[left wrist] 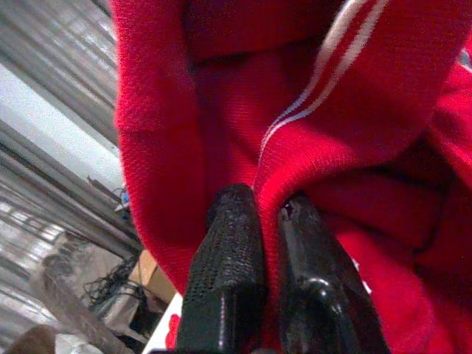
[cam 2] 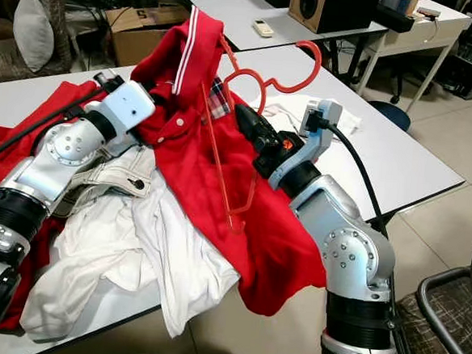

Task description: Hang hanger

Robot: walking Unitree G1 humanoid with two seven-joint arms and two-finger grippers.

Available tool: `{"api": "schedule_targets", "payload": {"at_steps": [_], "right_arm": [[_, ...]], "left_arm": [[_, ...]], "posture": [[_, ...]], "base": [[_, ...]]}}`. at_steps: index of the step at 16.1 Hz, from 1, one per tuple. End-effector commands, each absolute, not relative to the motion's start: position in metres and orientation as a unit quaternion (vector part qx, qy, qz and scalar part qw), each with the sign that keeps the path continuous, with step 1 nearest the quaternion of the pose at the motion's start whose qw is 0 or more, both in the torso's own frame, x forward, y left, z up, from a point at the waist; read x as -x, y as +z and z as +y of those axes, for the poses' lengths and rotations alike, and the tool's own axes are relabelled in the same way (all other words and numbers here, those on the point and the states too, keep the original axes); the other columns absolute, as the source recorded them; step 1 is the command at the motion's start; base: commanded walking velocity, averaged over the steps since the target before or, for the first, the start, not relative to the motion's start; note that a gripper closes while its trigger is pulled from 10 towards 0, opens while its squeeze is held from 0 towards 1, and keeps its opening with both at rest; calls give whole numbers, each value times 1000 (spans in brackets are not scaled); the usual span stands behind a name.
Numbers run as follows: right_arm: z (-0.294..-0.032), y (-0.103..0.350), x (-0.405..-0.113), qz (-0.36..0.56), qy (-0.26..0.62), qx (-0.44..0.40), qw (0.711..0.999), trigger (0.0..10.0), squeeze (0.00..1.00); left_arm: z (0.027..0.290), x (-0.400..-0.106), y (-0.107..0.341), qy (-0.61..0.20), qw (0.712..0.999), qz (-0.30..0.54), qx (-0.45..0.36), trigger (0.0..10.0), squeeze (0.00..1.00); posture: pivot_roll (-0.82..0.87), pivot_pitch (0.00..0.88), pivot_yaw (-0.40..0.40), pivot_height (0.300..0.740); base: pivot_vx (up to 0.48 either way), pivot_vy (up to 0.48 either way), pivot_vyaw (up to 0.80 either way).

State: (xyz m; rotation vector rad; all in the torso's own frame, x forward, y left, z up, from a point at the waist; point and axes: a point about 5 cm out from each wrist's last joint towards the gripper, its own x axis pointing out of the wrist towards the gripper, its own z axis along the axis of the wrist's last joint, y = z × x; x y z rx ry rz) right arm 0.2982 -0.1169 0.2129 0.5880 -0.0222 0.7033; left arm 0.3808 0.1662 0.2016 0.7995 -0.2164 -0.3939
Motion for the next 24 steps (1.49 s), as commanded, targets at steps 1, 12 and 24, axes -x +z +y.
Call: {"api": "schedule_targets", "payload": {"at_steps": [1,12,24], "right_arm": [[-117,221,-298,-28,342,-284,895,10000,0],[-102,216,-325,9,295,-417,860,10000,0],[-99,231,-381,-25,187,-615,765,10000,0]], "left_arm": [[169,-382,208,-195,901,-106,-372,0,0],[184,-332,306,-457,850,-87,-246,0,0],[129,-292,266,-609,773,-8,-178,0,0]], "posture": [[-192,0,35,740],[-112,0,44,740],[-82,0,49,740]], "base": [[0,0,0],[0,0,0],[0,0,0]]}}
